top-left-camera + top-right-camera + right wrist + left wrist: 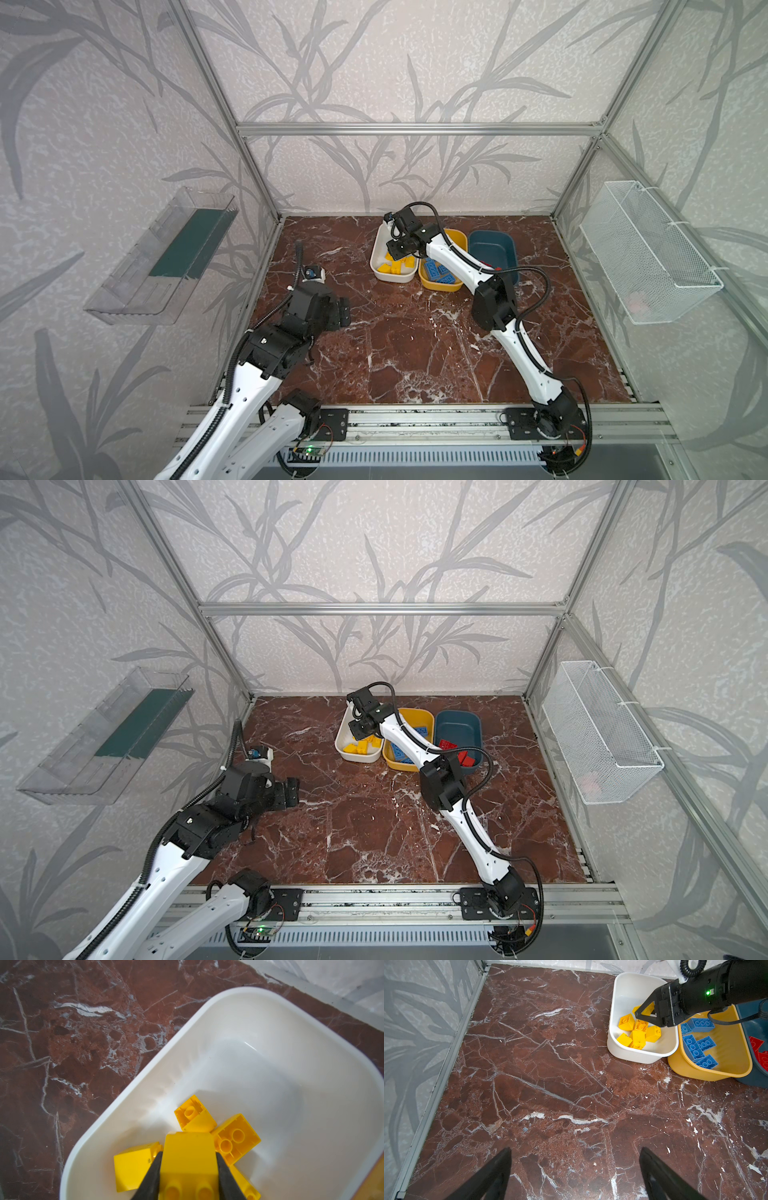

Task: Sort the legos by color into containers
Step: 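Carry the yellow brick with the right gripper and drop it into the white bin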

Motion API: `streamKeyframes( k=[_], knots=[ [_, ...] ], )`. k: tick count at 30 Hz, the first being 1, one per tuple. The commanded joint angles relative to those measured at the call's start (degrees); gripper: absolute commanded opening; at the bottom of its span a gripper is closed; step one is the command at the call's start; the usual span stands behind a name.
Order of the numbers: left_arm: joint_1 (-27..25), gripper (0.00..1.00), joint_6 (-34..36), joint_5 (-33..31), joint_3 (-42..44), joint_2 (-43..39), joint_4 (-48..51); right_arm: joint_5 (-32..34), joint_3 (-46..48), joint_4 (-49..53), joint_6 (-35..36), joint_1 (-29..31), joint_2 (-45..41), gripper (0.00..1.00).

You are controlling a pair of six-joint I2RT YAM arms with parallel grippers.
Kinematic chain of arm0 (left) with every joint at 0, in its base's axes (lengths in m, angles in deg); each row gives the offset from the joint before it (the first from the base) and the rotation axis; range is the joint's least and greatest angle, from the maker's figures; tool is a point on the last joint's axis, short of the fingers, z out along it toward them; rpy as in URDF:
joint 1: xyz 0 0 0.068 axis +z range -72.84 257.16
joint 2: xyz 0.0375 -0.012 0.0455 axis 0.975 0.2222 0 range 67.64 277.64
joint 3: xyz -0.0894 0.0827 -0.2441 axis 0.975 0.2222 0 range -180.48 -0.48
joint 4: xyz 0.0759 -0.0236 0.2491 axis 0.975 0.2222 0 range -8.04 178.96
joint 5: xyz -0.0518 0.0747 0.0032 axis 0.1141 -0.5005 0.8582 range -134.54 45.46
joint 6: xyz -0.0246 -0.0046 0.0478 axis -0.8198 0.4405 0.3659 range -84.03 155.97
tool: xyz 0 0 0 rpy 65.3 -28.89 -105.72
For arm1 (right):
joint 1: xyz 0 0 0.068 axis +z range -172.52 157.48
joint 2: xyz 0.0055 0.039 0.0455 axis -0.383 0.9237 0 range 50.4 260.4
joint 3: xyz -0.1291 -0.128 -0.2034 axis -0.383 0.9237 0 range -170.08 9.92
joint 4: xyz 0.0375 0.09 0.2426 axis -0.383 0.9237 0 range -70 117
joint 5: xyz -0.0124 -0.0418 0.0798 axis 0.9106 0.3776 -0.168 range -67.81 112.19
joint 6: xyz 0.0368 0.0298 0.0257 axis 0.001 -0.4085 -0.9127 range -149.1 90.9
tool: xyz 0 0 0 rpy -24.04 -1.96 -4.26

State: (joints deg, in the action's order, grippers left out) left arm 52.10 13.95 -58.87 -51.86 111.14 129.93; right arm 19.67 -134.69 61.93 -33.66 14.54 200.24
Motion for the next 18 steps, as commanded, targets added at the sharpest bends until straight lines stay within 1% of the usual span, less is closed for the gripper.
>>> streamKeyframes(
  k=[1,6,11,13,18],
  knots=[
    [0.29,0.95,0.75,-0.44,0.17,0.02,-0.08,0.81,-2.1,2.16,0.35,-0.32,1.02,0.3],
    [0.29,0.95,0.79,-0.59,0.28,0.09,-0.14,1.12,-2.13,2.41,0.74,-0.31,0.93,0.42],
    [0.38,0.95,0.76,-1.14,0.3,0.2,0.08,1.2,-2.02,2.49,0.95,-0.29,-0.29,0.61],
    [0.29,0.95,0.75,-1.64,0.28,0.22,0.24,1.21,-1.92,2.52,1.01,-0.28,-0.92,0.66],
    [0.35,0.95,0.4,-3.2,0.34,-0.14,0.2,0.69,-0.22,2.67,1.64,-0.29,-4.64,0.75]
  ],
)
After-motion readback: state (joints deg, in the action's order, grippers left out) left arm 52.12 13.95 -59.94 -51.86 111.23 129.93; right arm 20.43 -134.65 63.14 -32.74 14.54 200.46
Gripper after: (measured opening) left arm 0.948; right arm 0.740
